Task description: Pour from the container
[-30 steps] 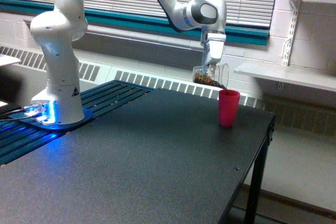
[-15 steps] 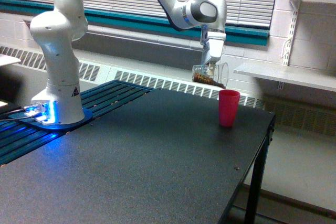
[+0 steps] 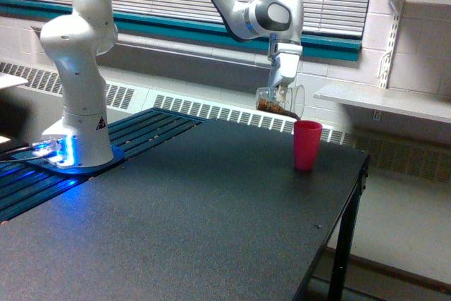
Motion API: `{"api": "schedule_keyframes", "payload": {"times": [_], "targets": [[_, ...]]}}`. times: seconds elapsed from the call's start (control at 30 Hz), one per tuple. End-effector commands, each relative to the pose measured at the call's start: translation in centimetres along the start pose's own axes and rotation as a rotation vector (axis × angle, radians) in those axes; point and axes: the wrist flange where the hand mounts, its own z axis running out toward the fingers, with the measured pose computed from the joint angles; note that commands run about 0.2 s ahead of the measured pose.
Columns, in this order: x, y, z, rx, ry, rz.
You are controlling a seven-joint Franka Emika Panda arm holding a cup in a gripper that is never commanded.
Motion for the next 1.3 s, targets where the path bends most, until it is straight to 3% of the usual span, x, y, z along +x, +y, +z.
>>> {"api": "schedule_keyframes", "payload": {"times": [0.03,1.3], "targets": [[0.02,0.03,-0.4,-0.003,-0.002,-0.02],[0.76,-0.37,-0.4,-0.028,-0.006,-0.065]]}}
